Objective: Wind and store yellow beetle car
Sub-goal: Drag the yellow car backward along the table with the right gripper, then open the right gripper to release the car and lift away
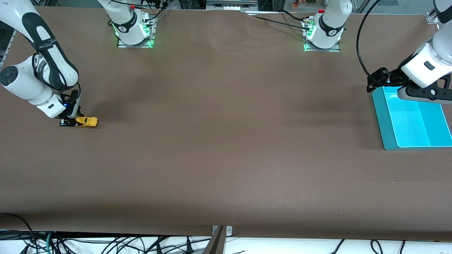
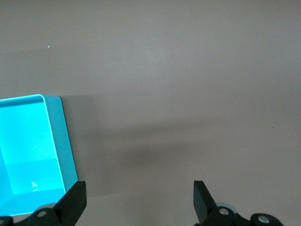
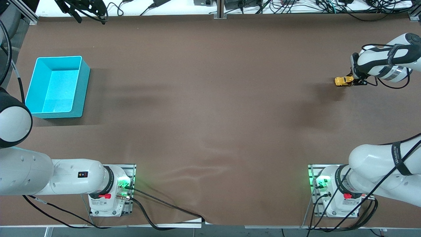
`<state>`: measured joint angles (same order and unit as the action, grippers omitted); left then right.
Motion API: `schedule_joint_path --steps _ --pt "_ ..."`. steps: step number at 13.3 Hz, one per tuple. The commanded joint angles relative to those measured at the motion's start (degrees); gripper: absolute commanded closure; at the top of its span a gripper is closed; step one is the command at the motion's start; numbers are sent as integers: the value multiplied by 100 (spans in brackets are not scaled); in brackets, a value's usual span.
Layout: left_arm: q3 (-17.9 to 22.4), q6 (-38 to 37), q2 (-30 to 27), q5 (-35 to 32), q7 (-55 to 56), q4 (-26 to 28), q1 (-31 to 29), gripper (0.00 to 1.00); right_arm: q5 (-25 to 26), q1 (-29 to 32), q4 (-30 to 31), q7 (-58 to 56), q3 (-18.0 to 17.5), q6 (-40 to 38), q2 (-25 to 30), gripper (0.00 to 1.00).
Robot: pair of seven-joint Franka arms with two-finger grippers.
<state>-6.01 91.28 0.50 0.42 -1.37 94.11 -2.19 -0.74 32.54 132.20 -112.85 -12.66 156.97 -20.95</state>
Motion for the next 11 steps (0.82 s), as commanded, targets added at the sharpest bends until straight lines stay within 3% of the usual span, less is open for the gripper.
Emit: schedule_joint_path --steps 1,2,3,5,8,11 --pt "12 -120 46 73 67 -147 25 0 12 113 105 -167 -140 -157 -340 48" --pt "12 -120 46 73 75 -147 25 0 4 104 -44 -159 -228 -410 -305 34" --pt "12 -120 46 73 67 -147 25 0 3 104 -210 -115 -307 -656 -305 0" --pt "12 -120 46 73 76 -147 25 0 -5 104 -474 68 -474 -956 -270 0" --pt "12 -120 46 73 76 -147 25 0 29 69 -1185 797 -921 -2043 -217 0" --pt "12 -120 46 73 76 -147 25 0 440 -150 -1696 1753 -1370 -2783 273 0"
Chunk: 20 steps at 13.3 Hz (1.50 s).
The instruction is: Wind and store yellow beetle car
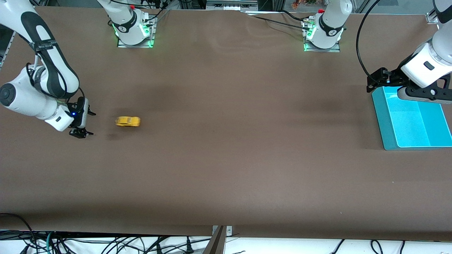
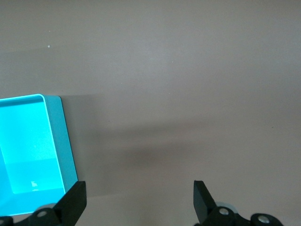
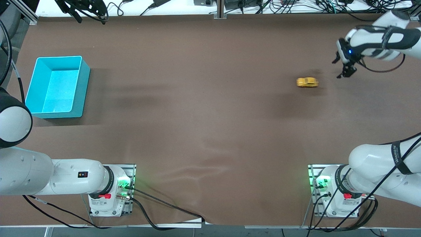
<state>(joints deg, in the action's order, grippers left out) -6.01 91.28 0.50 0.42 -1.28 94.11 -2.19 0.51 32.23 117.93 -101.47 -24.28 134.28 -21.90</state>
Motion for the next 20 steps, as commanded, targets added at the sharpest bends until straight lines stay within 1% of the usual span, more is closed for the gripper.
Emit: schedule_joint_path --steps 1,4,6,7,8,10,11,13,15,16,18,19,20 --pt "12 -119 46 73 66 -147 17 0 422 -225 -288 1089 -217 -648 649 0" --pt "12 -119 46 73 66 -139 17 0 327 -471 -288 2041 -226 -710 1458 0" --pt "21 -119 46 73 57 -139 8 0 300 -691 -305 2646 -226 -1043 1907 0" --pt "21 -119 46 81 66 -139 8 0 292 -709 -305 3189 -217 -1245 2083 0" --pt "21 -119 46 73 66 -139 8 0 292 -709 -331 3725 -209 -1473 2181 0" --pt "21 -119 46 73 57 -139 8 0 170 -735 -620 4876 -147 -1904 2199 0" --pt "21 -119 46 73 57 -139 -1 0 47 -866 -761 5369 -16 -2062 2182 0" --pt "21 -119 46 81 66 -139 -1 0 -33 -1375 -990 6484 510 -2370 2155 0" --pt "21 -119 46 73 66 -139 -1 0 -42 -1552 -1175 7602 600 -2608 2146 0" --pt "21 -119 46 73 66 -139 -1 0 -34 -1727 -1193 8033 774 -2644 2190 0" --pt "21 -128 46 81 49 -121 -54 0 -42 -2280 -1228 8641 1353 -2784 2243 0" --pt "29 -128 55 81 40 -112 -71 0 -42 -2396 -1272 8887 1495 -2854 2260 0" --pt "21 -128 55 81 -21 -112 -63 0 -112 -2414 -1377 9177 1531 -2986 2252 0"
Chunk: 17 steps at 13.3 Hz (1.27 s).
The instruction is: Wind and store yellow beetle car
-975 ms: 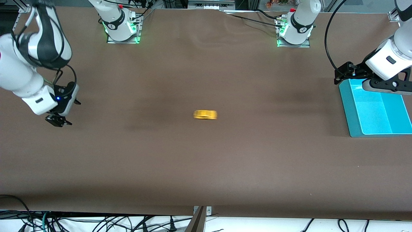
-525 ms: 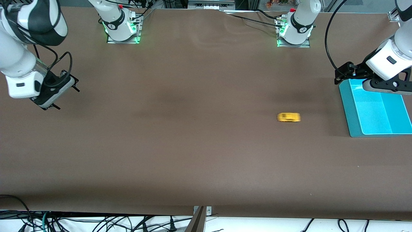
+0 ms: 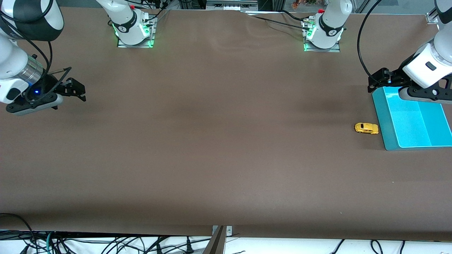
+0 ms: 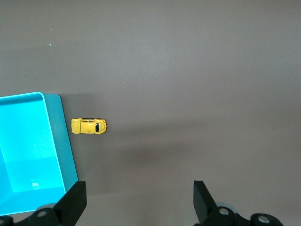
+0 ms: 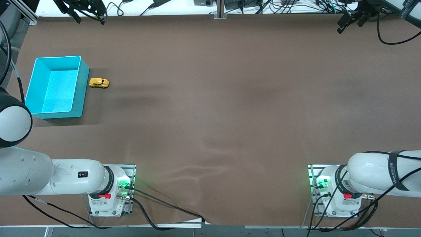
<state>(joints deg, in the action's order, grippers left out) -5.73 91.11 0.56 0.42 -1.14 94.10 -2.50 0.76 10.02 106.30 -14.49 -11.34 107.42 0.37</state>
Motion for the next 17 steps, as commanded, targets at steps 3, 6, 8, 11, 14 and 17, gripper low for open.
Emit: schedule_joint_path --steps 3,6,8,11,14,17 --pt "-7 -269 268 99 -61 -138 39 0 -234 -299 -285 1096 246 -616 51 0" --pt "-16 -348 478 64 -53 -68 57 0 -313 -308 -531 1141 238 -993 51 0" --pt "-16 -393 724 38 -157 -32 4 0 -313 -299 -697 1176 246 -1258 51 0" --pt "-7 -226 910 3 -955 20 -5 0 -279 -299 -742 1141 246 -1303 51 0" --pt "-77 500 910 -172 -1230 747 65 0 -252 -316 -786 1124 229 -1259 -1 0" --pt "-341 1470 1025 -841 -1483 1417 39 0 -191 -299 -1041 1106 246 -1303 -19 0"
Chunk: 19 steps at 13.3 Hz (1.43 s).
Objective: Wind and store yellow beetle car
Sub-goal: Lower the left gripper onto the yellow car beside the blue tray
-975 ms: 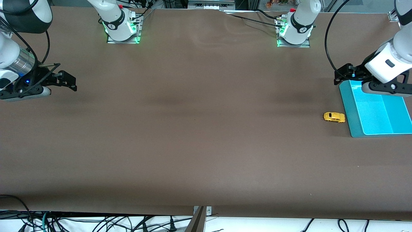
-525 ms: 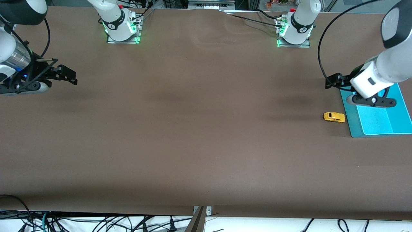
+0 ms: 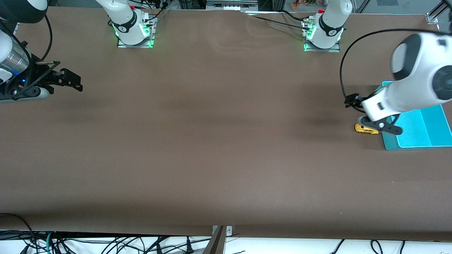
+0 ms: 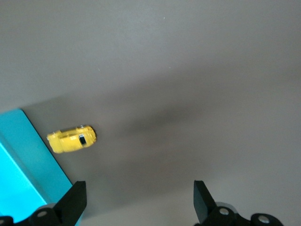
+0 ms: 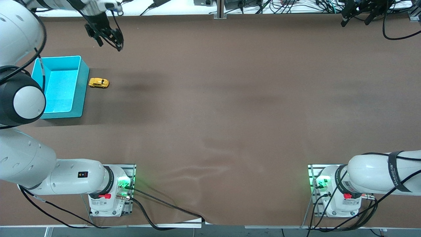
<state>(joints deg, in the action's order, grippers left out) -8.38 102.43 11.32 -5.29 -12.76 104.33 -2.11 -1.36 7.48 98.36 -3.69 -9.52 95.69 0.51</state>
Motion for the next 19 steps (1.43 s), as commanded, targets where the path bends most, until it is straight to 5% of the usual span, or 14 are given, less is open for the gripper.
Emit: schedule_joint_path --steps 1,11,16,19 --pt "-77 399 2 -271 -689 421 27 0 48 -45 -282 27 64 -130 -34 0" --pt "-77 1831 1249 -263 -5269 606 -1315 0 110 -27 -274 71 90 -288 -34 0" --pt "-77 2314 1137 -332 -6431 991 -1423 0 101 -10 -265 79 134 -288 -42 0" --pt "-68 3367 1136 -350 -7204 1544 -1651 0 101 -1 -265 79 134 -288 -42 0"
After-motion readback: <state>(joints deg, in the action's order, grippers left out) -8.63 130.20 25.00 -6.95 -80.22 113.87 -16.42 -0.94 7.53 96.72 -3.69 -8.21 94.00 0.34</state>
